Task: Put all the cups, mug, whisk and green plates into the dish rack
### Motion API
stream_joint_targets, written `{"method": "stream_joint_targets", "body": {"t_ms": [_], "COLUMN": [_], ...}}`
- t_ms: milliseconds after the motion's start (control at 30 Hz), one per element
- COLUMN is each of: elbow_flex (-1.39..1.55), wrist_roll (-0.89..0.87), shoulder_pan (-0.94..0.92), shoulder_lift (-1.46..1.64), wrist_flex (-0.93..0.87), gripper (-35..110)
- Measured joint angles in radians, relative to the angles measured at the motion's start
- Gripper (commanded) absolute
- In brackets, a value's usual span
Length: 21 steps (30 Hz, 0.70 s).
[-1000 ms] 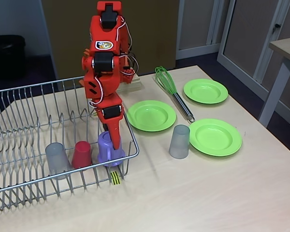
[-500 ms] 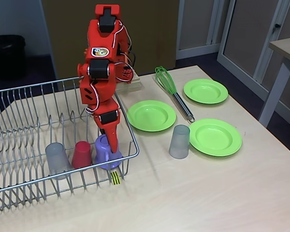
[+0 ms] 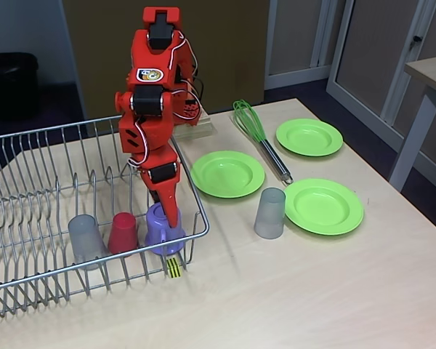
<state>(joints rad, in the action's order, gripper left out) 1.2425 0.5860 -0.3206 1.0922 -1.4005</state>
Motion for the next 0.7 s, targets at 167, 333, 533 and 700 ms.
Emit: {"method": "stream_joint_targets", "body": {"t_ms": [167, 333, 533, 700], "elbow_flex": [0.000, -0.023, -0.067, -0.069], "wrist_roll": [0.006, 0.015, 0.029, 0.032], "shoulder_pan": [0.000, 0.000, 0.000, 0.000], "shoulder_lift": [-0.006, -0.003, 0.048, 0.156], "wrist_flex": [-0.011, -0.029, -0.092, -0.153], "gripper": [39, 39, 37, 36]}}
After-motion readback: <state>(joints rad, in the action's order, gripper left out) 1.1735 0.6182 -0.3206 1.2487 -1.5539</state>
